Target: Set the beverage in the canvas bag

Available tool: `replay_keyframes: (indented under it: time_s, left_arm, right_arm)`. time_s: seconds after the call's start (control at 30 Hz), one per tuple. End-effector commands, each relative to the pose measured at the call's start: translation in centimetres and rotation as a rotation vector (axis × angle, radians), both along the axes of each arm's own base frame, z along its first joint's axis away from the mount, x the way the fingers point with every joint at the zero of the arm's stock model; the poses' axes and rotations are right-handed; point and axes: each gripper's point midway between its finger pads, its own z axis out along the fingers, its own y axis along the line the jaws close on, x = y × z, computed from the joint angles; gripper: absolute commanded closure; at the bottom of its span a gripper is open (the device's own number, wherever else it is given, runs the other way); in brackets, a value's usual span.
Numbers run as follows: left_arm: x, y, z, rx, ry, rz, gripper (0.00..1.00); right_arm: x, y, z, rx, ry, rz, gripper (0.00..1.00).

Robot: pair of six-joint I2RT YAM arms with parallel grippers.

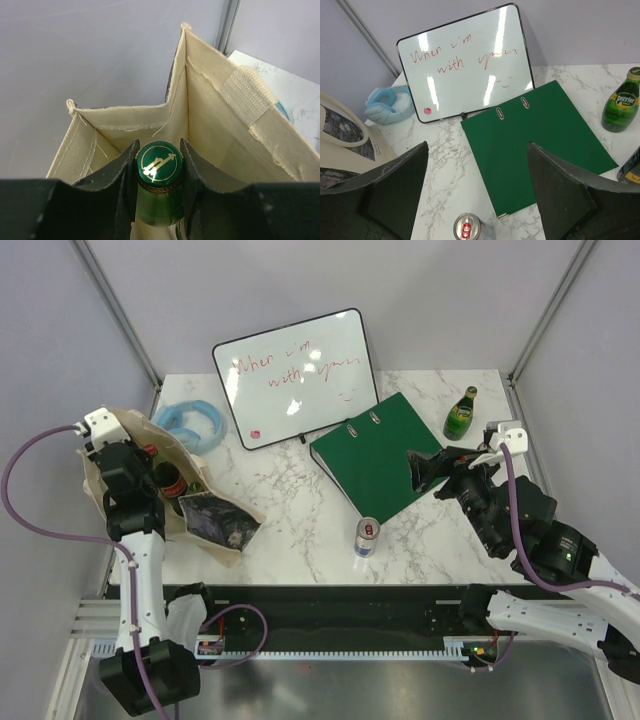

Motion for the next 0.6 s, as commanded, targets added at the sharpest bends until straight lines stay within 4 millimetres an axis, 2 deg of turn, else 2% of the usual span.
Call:
replay_keyframes:
  time_s: [0.0, 0.03, 0.07, 0.27, 0.57]
  left_arm:
    - [0.6, 0.3, 5.4, 0.006, -0.244, 0.002, 0.98]
    - [0.5, 0.7, 4.4, -0.004, -0.237, 0.015, 0.98]
    - [0.5, 0.7, 4.5, -0.014, -0.265, 0.012, 0.98]
    - [1.3, 1.4, 2.1, -0.078, -0.227, 0.02, 0.98]
    - [1.3, 2.1, -1.1, -0.121, -0.238, 0.064, 0.98]
  right_arm:
    - [0.4, 0.5, -0.4, -0.008, -0.003, -0.008, 0.13]
    - [0.4, 0.6, -0.4, -0.009, -0.002, -0.005, 0.13]
    - [0.5, 0.5, -0.4, -0.009, -0.003, -0.008, 0.13]
    - [0.4, 0.2, -0.3, -0.012, -0.012, -0.012, 0.13]
    - [0.2, -0.8, 0.1, -0.01, -0.032, -0.032, 0.12]
